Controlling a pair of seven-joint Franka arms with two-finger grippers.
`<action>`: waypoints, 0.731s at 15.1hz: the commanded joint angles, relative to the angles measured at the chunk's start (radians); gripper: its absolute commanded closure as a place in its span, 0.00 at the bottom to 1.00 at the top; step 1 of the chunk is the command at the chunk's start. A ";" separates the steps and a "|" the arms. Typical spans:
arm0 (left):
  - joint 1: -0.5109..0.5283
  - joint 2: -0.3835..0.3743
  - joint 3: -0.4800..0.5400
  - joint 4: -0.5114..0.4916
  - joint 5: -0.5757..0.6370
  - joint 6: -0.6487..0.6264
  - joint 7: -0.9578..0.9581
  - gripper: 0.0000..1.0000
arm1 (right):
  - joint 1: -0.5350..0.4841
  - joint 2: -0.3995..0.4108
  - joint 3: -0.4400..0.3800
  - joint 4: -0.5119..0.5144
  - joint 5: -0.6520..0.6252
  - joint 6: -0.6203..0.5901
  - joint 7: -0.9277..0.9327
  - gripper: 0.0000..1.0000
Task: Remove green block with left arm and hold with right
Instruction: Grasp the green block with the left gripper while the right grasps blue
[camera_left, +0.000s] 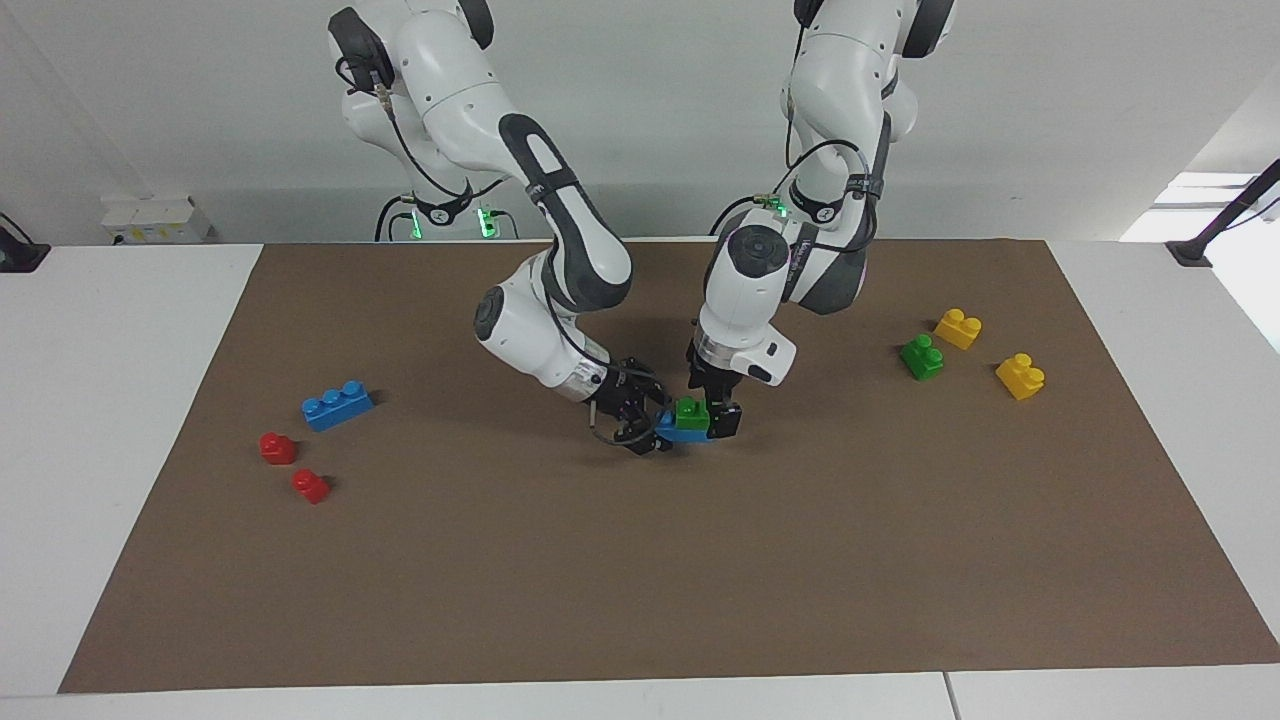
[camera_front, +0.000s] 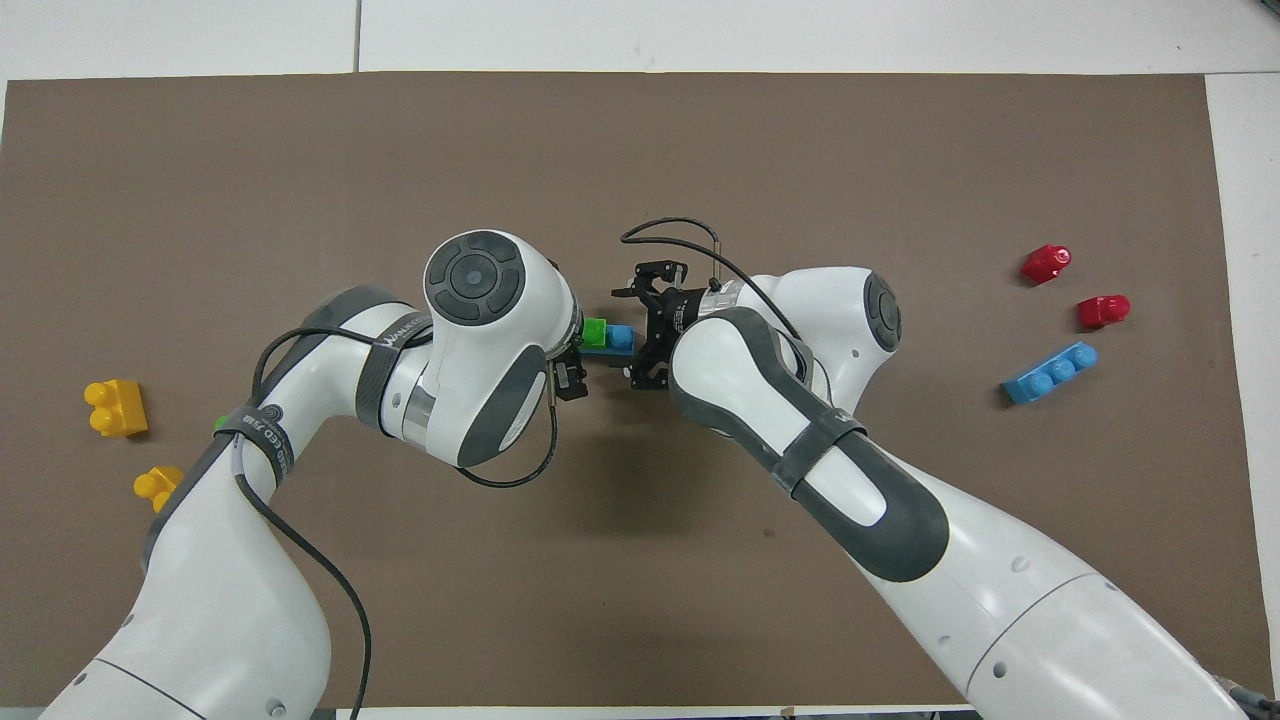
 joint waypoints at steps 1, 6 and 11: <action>-0.018 0.009 0.018 0.011 0.022 0.008 -0.028 0.00 | 0.017 -0.005 0.000 -0.032 0.033 0.048 -0.031 0.07; -0.018 0.011 0.018 0.007 0.024 0.013 -0.028 0.00 | 0.011 -0.005 0.000 -0.044 0.033 0.054 -0.032 0.07; -0.018 0.009 0.018 0.007 0.024 0.013 -0.030 0.00 | 0.021 -0.005 0.000 -0.059 0.071 0.114 -0.034 0.17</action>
